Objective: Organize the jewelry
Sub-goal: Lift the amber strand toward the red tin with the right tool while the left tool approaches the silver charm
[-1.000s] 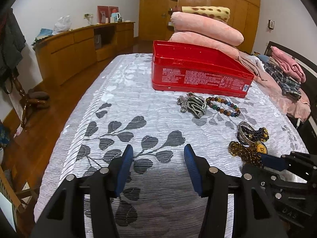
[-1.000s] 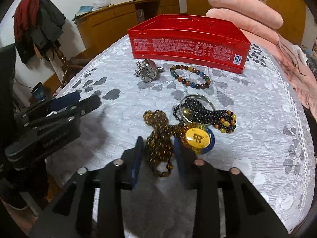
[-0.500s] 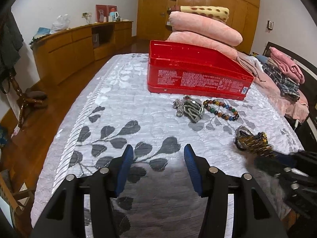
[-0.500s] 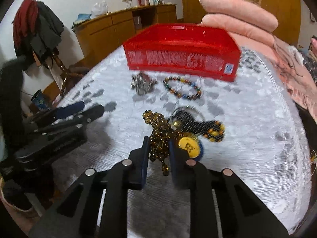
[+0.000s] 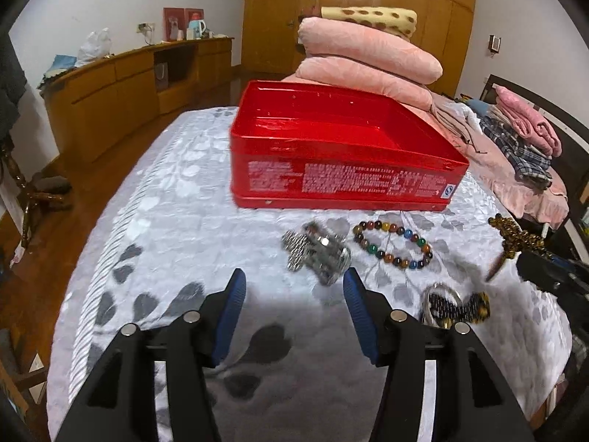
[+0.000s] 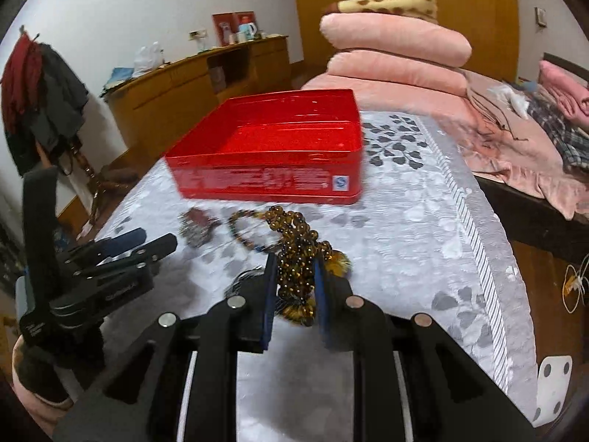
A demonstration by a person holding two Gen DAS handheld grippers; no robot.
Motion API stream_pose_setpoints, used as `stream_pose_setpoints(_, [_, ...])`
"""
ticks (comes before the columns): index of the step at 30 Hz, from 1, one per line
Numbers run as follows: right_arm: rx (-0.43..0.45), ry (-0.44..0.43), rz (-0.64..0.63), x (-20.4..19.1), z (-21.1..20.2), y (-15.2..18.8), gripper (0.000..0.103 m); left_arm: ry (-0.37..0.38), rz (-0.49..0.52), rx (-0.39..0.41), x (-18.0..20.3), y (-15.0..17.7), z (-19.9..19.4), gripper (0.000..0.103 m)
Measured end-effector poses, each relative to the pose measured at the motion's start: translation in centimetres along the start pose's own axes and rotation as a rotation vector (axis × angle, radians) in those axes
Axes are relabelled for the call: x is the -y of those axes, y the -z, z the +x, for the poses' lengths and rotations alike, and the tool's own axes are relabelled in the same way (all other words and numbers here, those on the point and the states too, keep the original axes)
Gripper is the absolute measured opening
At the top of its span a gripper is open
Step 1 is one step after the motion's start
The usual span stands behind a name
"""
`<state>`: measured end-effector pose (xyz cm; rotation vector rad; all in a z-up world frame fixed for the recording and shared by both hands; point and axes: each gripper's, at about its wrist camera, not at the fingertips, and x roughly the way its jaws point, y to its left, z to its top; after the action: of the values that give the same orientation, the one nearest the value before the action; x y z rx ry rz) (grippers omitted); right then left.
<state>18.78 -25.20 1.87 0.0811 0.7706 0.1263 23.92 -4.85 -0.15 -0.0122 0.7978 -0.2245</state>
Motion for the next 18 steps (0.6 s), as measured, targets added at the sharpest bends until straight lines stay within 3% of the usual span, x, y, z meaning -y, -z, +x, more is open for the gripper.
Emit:
stream_pose_setpoints(8, [-0.010, -0.014, 0.014, 1.0, 3.0, -1.0, 0.018, -0.011, 0.004, -0.030, 1.4, -2.2, 2.6, 0.065])
stream_pose_setpoints(15, [-0.010, -0.022, 0.012, 1.1, 4.0, -1.2, 0.018, 0.003, -0.030, -0.099, 1.3, -2.4, 4.7, 0.064])
stream_pose_setpoints(16, [-0.013, -0.023, 0.014, 1.2, 4.1, -1.2, 0.018, 0.006, -0.030, -0.096, 1.3, -2.3, 4.7, 0.062])
stream_pose_setpoints(18, [-0.017, -0.025, 0.016, 1.2, 4.4, -1.2, 0.018, 0.004, -0.033, -0.097, 1.3, -2.3, 4.7, 0.047])
